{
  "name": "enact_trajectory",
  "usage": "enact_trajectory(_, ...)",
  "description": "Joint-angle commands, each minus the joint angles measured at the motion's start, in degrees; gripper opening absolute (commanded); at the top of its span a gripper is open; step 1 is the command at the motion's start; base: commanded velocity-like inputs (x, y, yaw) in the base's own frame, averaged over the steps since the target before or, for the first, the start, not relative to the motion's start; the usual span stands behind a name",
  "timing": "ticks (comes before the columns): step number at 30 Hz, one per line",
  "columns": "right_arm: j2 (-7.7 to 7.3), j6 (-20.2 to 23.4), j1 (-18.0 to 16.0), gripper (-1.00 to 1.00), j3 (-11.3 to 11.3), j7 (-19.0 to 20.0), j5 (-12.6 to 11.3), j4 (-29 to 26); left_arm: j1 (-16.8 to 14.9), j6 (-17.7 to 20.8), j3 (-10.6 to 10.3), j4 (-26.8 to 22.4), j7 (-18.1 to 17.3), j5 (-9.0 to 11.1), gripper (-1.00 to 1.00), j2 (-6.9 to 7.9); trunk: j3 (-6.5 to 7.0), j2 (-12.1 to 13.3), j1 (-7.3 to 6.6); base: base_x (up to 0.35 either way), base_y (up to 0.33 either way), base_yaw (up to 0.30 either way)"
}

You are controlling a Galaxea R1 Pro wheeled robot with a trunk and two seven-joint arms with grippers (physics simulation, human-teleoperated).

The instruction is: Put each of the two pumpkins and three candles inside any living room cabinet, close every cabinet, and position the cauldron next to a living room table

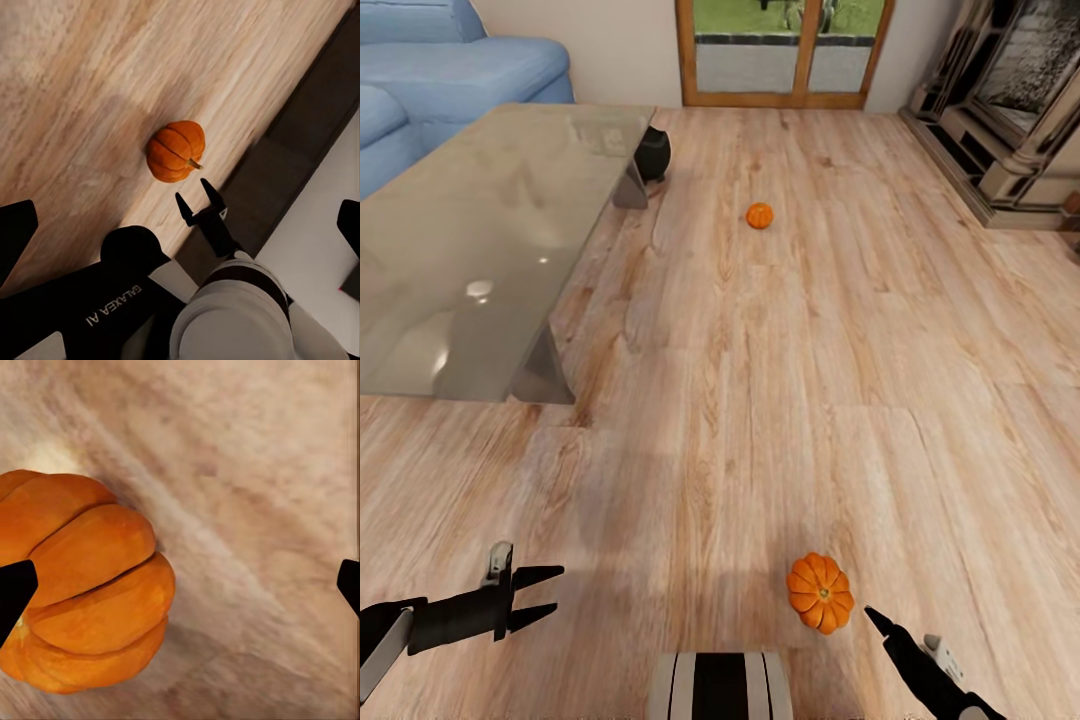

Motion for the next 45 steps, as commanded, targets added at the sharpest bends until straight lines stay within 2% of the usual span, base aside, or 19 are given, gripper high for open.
enact_trajectory(1, 0.02, 0.0, 0.0, 1.00, 0.0, 0.1, 0.0, 0.0, 0.0, 0.0, 0.0, 0.0, 0.0, 0.0, 1.00, 0.00, -0.23, 0.0, 0.02, 0.000, 0.000, 0.000)
enact_trajectory(8, 0.12, -0.1, 0.0, 1.00, 0.2, 1.0, 0.1, -0.1, 0.0, 0.0, 0.0, 0.0, 0.0, 0.0, 1.00, 0.00, -1.78, -0.1, 0.20, 0.000, 0.000, 0.000)
enact_trajectory(15, 0.52, -0.2, 0.0, 1.00, 0.7, 4.4, 0.2, -0.1, 0.0, 0.0, 0.0, 0.0, 0.0, 0.0, 1.00, 0.00, -1.78, -0.1, 0.20, 0.000, 0.000, 0.000)
enact_trajectory(36, 0.83, -0.5, 0.0, 1.00, 1.1, 4.5, 0.2, -0.1, 0.0, 0.0, 0.0, 0.0, 0.0, 0.0, 1.00, 0.00, -1.78, -0.1, 0.20, 0.065, 0.041, 0.000)
enact_trajectory(41, 0.84, -0.3, -0.1, 1.00, 1.1, 4.6, 0.2, -0.2, 0.0, 0.0, 0.1, 0.0, 0.0, 0.0, 1.00, 0.00, -2.89, -0.2, 0.33, 0.001, 0.001, 0.000)
enact_trajectory(45, 1.48, -0.2, -0.1, 1.00, 1.2, 4.8, 0.8, -0.5, 0.0, 0.0, 0.1, 0.0, 0.0, 0.0, 1.00, 0.00, -3.77, -0.2, 0.44, 0.000, 0.000, 0.000)
